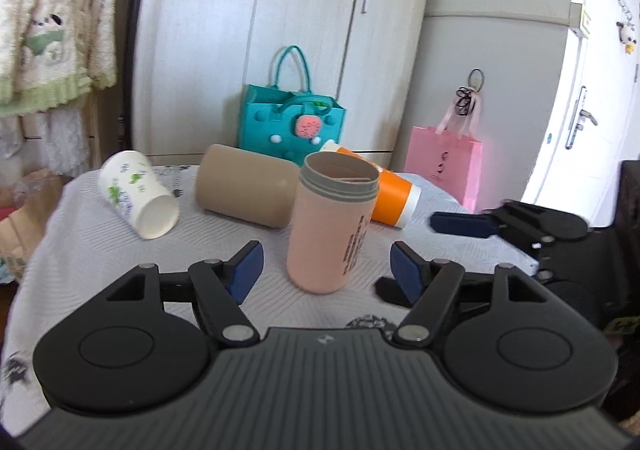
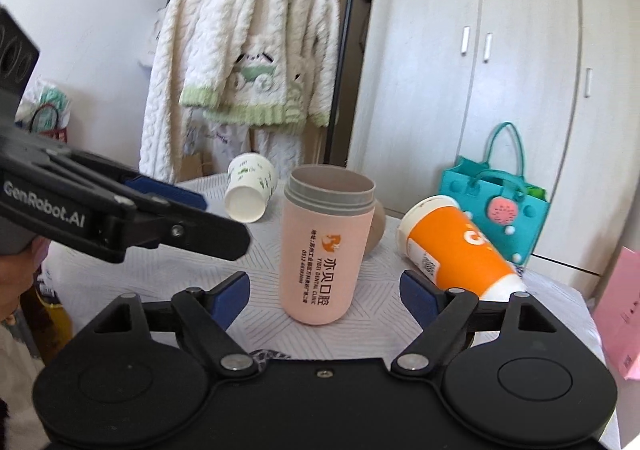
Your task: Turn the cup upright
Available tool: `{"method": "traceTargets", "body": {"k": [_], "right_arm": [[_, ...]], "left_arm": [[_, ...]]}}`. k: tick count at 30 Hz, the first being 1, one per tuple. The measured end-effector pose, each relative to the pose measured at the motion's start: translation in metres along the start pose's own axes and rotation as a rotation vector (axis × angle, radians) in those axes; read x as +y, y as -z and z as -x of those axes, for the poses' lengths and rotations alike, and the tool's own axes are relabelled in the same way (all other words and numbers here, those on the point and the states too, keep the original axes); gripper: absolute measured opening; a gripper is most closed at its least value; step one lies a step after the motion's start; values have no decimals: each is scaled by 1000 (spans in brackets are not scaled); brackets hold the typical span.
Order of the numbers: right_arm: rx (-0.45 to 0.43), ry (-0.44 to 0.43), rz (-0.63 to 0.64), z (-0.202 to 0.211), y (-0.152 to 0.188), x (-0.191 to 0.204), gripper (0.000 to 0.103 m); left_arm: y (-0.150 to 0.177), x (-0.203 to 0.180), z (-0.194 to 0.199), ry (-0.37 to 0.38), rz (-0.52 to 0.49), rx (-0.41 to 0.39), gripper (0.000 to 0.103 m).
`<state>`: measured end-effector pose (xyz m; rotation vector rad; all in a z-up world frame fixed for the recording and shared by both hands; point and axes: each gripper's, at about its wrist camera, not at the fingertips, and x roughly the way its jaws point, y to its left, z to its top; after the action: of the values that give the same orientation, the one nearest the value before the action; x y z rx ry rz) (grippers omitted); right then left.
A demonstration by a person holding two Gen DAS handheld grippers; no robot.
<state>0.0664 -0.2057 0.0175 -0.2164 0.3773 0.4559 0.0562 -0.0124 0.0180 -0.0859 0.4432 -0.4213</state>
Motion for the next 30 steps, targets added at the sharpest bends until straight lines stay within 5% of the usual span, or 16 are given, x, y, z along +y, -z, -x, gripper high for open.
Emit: {"method": "traceTargets", "body": {"k": [17,30], "right_arm": [[-26,203,-138,81,2,25,90],[-43,277,-178,114,8,47,94]], "left_arm": [[15,-19,87,-107,15,-59,82],[29,-28,110,-126,15,-63,87]]}}
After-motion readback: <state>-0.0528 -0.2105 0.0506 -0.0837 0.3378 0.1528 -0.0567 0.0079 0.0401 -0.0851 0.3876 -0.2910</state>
